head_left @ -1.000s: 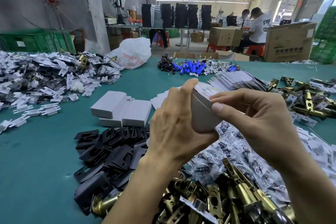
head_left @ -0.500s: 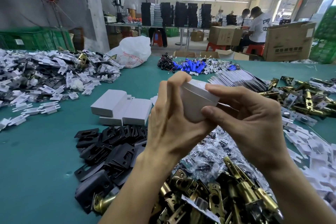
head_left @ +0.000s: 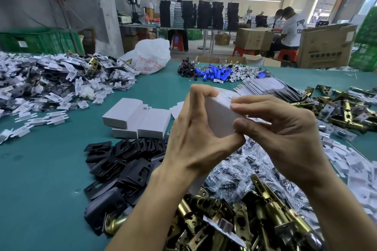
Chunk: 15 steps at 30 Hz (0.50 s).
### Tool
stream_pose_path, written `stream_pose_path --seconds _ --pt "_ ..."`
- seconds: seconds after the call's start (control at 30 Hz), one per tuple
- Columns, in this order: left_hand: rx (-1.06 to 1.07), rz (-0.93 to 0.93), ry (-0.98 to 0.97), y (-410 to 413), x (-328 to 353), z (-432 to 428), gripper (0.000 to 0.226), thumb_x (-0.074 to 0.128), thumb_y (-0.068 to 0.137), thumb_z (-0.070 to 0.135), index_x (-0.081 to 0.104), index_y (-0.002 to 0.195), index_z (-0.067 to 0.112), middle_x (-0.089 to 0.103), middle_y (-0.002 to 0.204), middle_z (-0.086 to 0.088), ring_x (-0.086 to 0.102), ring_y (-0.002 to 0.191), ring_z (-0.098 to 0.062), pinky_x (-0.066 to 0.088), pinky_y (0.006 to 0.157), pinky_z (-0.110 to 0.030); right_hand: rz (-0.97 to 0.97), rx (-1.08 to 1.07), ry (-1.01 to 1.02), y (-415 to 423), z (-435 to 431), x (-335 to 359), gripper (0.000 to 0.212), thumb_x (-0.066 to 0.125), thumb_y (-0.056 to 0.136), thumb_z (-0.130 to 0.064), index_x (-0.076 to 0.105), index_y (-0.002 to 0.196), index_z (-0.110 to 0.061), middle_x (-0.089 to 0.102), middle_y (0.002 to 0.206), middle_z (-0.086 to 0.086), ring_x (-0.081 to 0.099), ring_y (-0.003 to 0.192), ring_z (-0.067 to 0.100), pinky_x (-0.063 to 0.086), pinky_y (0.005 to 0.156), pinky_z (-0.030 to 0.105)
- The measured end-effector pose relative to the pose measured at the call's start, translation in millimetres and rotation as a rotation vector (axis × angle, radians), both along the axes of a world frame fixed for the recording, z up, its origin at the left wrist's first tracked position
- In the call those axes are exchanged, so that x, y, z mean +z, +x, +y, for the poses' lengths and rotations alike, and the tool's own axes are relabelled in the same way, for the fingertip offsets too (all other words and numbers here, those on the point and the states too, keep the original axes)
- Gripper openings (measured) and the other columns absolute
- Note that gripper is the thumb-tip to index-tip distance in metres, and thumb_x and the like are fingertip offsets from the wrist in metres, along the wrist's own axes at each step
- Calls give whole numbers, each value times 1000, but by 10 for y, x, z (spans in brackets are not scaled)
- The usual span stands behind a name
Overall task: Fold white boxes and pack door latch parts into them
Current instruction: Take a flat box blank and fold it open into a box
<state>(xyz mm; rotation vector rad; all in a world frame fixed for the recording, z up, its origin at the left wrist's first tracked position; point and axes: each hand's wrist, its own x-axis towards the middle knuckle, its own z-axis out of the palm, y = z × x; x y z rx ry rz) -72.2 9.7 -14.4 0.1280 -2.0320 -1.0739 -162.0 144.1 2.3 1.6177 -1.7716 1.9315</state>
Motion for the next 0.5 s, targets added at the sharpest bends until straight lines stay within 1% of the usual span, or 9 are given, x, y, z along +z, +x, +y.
stream_pose_path --seconds 0.1,0.17,0.23,0.3,0.37,0.4,0.43,0.47,0.5 --pt "4 38 1 1 -7 4 61 74 68 50 28 108 41 51 99 -5 67 71 -34 57 44 -43 -12 23 -9 2 4 10 21 75 80 -20 74 100 -23 72 108 2 68 105 20 60 80 31" --pt "-5 72 11 -5 -3 11 63 76 69 51 29 110 39 52 101 -3 67 72 -32 57 43 -39 -63 56 -9 26 3 15 23 74 80 -30 76 103 -24 72 109 4 69 103 24 60 80 36" --pt "-12 109 21 -17 5 9 66 78 71 50 28 113 38 51 102 1 67 75 -27 57 45 -34 -118 95 -5 54 -21 -8 29 73 80 -38 75 106 -26 73 101 12 70 91 34 60 74 48" --pt "8 153 1 -24 2 -10 73 80 71 48 25 120 39 48 99 7 64 75 -18 57 48 -30 -144 94 -14 83 -52 -38 28 71 80 -35 74 106 -28 71 89 21 66 78 42 54 72 55" --pt "31 163 -12 -20 -2 -38 83 81 70 49 24 129 37 49 97 6 63 74 -14 57 49 -30 -125 55 -27 103 -71 -49 25 72 80 -28 75 105 -28 70 86 22 64 70 38 56 70 49" --pt "32 155 -9 -13 2 -46 87 82 68 51 25 132 35 51 99 4 64 75 -15 58 50 -31 -101 37 -31 109 -75 -49 24 72 81 -24 75 105 -27 72 88 17 66 72 29 57 71 41" --pt "34 143 -10 -6 5 -50 89 82 67 52 27 134 34 54 102 1 65 78 -16 58 52 -30 -68 21 -26 113 -80 -43 24 72 81 -23 75 105 -26 74 93 9 69 79 19 58 74 32" --pt "41 133 -22 2 10 -49 89 82 66 54 29 134 33 56 106 -1 66 81 -17 59 53 -29 -31 5 -15 110 -83 -37 23 71 83 -25 75 105 -26 75 99 2 71 87 14 57 78 26" --pt "57 124 -41 6 14 -45 87 81 66 55 31 133 32 57 109 -2 65 84 -16 58 55 -28 -1 -7 -3 105 -85 -28 23 71 84 -28 74 107 -26 74 103 -4 71 92 12 56 81 24"
